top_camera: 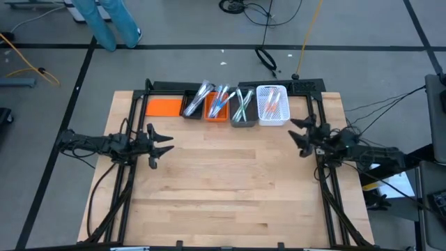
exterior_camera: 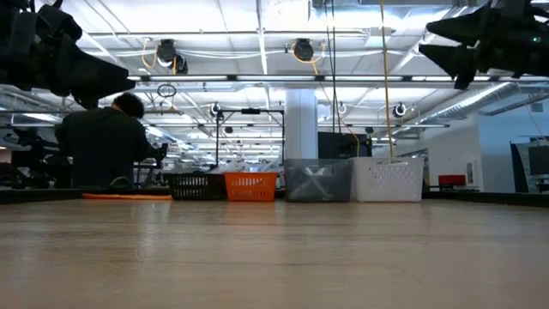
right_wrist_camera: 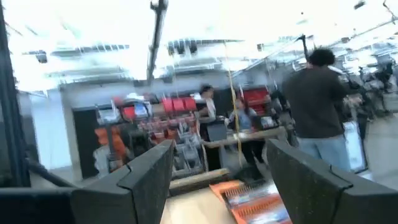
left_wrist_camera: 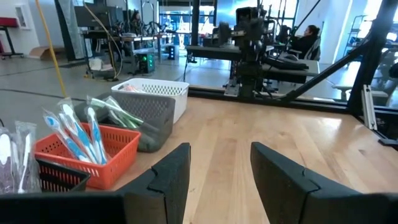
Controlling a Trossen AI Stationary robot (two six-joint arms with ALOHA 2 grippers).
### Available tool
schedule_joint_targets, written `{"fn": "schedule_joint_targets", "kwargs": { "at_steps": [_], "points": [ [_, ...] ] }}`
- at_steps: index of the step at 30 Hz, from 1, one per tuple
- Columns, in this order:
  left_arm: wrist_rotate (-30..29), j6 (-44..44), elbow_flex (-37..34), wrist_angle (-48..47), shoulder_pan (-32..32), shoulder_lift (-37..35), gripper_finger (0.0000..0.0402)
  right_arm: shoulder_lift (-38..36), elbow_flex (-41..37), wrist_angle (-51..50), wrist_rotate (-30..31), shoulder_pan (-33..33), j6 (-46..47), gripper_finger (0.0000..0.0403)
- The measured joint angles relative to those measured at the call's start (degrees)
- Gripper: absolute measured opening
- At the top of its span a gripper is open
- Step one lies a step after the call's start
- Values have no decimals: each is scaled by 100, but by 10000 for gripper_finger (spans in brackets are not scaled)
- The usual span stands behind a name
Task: Pick & Place Toothbrushes
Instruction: Return to Home Position
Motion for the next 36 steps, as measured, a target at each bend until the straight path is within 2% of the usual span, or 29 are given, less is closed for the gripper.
{"fn": "schedule_joint_targets", "kwargs": {
  "at_steps": [4,10,36],
  "points": [
    [9,-1,0,25,0,12,170,16,4,861,-29,-74,6,251],
    [2,0,0,-5,0,56,170,-1,0,1116,-23,-150,1,251],
    [2,0,0,30,0,56,170,68,0,1020,-23,-352,2,252]
  ]
}}
